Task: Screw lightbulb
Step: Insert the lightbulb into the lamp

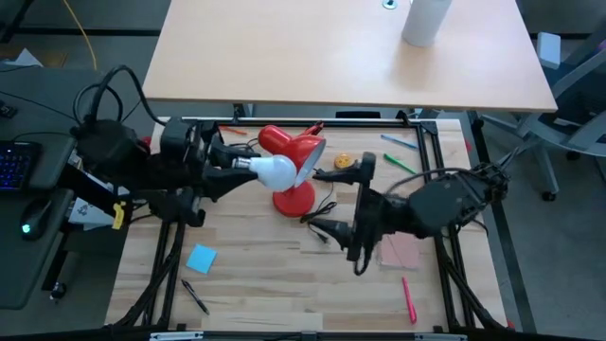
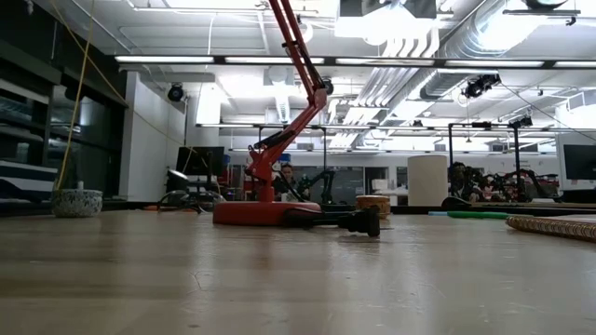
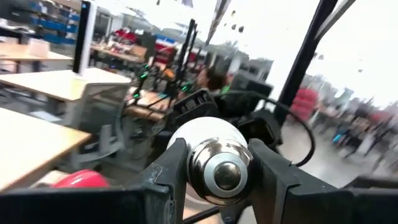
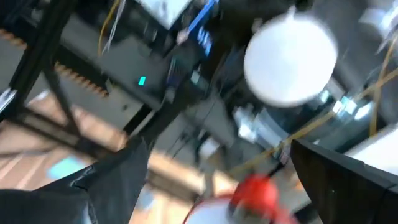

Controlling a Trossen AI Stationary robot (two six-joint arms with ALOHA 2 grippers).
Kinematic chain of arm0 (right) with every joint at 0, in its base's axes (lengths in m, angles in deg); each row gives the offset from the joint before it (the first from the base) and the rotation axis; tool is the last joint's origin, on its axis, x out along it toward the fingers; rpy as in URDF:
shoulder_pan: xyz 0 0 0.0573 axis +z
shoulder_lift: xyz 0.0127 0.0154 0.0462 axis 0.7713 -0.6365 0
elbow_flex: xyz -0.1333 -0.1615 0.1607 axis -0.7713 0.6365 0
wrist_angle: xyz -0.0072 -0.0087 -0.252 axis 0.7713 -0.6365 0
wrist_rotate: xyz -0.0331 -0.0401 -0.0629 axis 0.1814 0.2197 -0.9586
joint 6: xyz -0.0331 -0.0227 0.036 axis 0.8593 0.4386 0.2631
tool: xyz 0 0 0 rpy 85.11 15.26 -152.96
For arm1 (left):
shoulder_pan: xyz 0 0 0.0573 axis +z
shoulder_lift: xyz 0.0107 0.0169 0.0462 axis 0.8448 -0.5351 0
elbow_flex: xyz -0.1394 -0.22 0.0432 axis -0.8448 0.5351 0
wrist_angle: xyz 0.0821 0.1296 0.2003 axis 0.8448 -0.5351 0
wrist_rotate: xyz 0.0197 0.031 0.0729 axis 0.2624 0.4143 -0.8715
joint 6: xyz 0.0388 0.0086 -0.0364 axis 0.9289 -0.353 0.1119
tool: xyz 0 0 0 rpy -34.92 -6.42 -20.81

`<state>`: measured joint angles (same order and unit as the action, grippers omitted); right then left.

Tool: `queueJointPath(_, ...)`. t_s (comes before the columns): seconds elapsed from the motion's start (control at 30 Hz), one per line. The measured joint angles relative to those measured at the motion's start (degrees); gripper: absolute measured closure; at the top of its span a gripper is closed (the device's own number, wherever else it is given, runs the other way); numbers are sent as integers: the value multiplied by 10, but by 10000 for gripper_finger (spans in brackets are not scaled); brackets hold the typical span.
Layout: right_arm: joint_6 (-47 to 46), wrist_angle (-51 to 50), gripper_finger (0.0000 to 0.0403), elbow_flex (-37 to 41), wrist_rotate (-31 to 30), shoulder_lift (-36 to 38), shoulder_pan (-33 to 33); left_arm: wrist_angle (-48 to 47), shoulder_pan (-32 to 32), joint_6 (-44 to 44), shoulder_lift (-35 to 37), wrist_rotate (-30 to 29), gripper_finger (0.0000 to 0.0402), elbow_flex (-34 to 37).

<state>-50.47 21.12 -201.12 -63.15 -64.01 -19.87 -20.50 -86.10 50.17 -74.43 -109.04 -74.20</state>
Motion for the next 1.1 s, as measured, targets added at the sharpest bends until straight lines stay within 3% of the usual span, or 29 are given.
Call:
queueJointPath(0.33,303,213,20,0,-13,-17,-6,126,13,-30,-18,40,288,0)
queueJointPath(0.67,459,331,20,0,13,-40,-7,135,34,-68,-37,71,288,0)
queueJointPath(1.1,444,345,20,0,20,-40,-19,136,47,-105,-59,119,288,0)
